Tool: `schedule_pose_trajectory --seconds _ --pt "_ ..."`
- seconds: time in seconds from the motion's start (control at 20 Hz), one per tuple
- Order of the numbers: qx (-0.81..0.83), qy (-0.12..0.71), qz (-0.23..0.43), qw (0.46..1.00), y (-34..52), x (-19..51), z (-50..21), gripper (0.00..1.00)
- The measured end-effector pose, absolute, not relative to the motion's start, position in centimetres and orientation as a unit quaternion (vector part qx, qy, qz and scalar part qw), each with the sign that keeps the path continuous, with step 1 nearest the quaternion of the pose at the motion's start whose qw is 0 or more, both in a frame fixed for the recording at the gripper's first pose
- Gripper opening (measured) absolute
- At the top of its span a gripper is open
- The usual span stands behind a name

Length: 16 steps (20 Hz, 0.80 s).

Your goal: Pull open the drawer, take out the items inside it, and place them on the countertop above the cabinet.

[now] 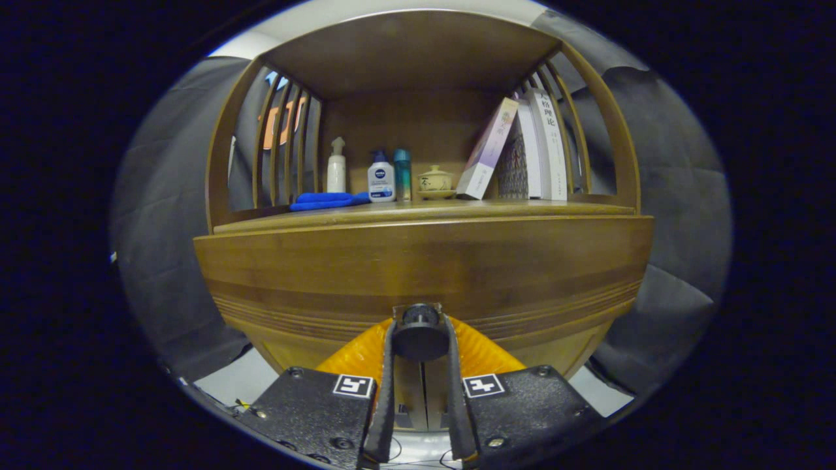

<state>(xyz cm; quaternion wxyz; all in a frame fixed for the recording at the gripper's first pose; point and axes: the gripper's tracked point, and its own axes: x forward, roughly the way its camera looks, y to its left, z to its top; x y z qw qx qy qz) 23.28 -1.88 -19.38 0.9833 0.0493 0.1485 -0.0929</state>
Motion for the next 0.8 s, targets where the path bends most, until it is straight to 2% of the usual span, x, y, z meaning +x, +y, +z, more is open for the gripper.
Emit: schedule_pose_trajectory --seconds 0.3,0.8 --pt "0.058 0.145 -0.097 0.983 -1.4 20.9 -19.3 0.31" --pt "0.056 0.150 -0.081 0.984 -0.1 13.5 -19.1 0.31"
